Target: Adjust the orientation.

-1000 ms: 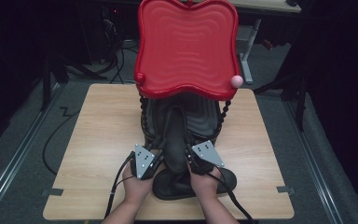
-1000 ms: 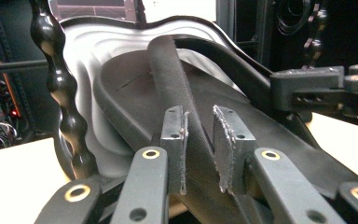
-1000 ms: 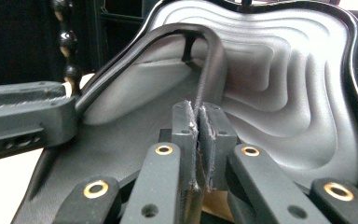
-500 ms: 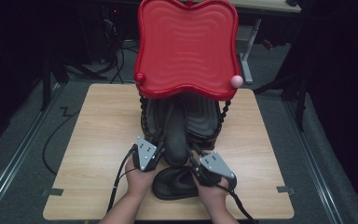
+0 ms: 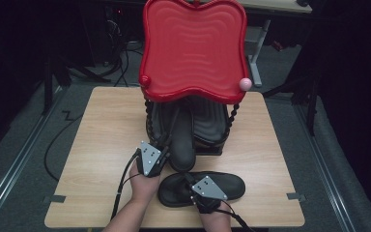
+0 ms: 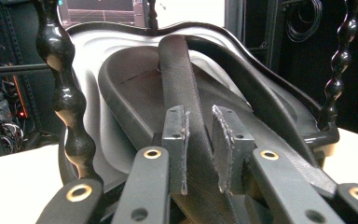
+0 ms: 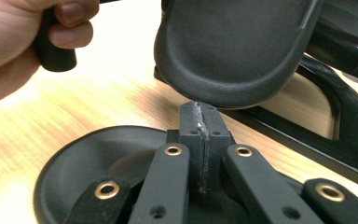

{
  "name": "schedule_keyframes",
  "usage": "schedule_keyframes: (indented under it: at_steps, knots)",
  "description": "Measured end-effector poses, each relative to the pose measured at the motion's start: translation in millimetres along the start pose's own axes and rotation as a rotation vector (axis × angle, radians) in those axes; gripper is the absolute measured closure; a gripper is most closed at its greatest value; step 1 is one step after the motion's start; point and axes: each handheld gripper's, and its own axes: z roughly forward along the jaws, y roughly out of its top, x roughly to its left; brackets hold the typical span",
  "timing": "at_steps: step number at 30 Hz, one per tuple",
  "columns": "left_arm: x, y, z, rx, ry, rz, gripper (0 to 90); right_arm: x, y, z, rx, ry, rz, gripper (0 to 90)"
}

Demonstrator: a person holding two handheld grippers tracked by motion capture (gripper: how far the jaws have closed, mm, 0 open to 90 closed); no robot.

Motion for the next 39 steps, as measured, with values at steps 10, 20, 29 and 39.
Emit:
schedule_keyframes:
  at_steps: [10,20,29,39]
  knots:
    - [10.3,1.9,5.6,0.025,-0.025,-0.054,62.1,-2.9,14.7,10.1,0.013,-0.004,-0.003,89.5]
    - [0.1,-17.5,-12.8,0.072,-0.021,-0.084,51.6,-4.3,31.0,24.8,0.002,-0.006,0.018,89.1]
    - [-12.5,-16.0,-23.9,0.05,-0.042,-0.086,51.9,-5.5,42.2,35.7,0.012,-0.013,0.013,88.8]
    - [-9.5,-19.6,-15.5,0.058,0.014,-0.035,58.3,-11.7,40.1,25.0,-0.014,-0.017,0.015,87.0]
